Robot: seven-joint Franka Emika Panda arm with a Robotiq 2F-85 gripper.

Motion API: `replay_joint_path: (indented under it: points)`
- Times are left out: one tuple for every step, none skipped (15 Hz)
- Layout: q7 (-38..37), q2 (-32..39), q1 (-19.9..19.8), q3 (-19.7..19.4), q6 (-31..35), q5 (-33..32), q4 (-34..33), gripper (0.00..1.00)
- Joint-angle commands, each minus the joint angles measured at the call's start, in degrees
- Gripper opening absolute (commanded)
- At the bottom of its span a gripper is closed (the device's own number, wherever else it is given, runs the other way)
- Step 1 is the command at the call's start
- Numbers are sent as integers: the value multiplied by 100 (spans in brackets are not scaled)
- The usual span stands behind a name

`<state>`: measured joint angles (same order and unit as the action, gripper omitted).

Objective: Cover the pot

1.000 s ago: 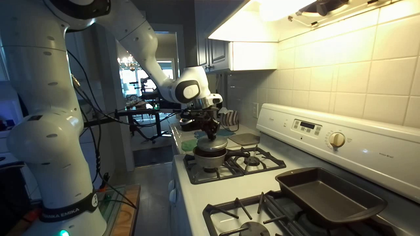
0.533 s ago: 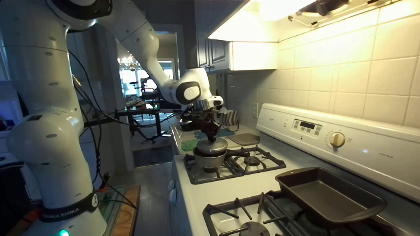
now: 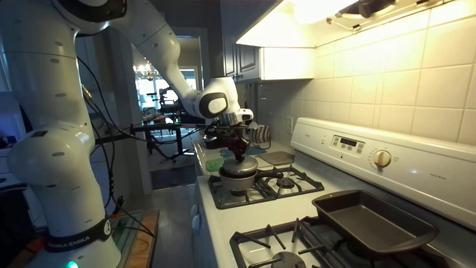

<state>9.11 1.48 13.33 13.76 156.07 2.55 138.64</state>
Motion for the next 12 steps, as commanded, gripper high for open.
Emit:
replay_joint_path:
  points:
    - [-108, -182, 37, 51, -316, 303, 53, 6]
    - [-147, -222, 42, 49, -361, 313, 72, 6]
    - [-224, -259, 44, 41, -401, 276, 89, 6]
    - [-298, -282, 40, 31, -414, 207, 104, 6]
    - [-358, -293, 32, 19, -436, 144, 111, 6]
    - [-361, -291, 31, 17, -460, 176, 111, 6]
    - [-370, -296, 29, 15, -478, 191, 118, 6]
    - [-394, -309, 30, 14, -496, 192, 129, 6]
    - [-425, -332, 30, 13, -521, 191, 146, 6]
    - [-437, -349, 29, 11, -547, 206, 157, 6]
    - [-477, -385, 29, 9, -574, 208, 186, 6]
    - [-537, -419, 26, 4, -575, 182, 224, 6]
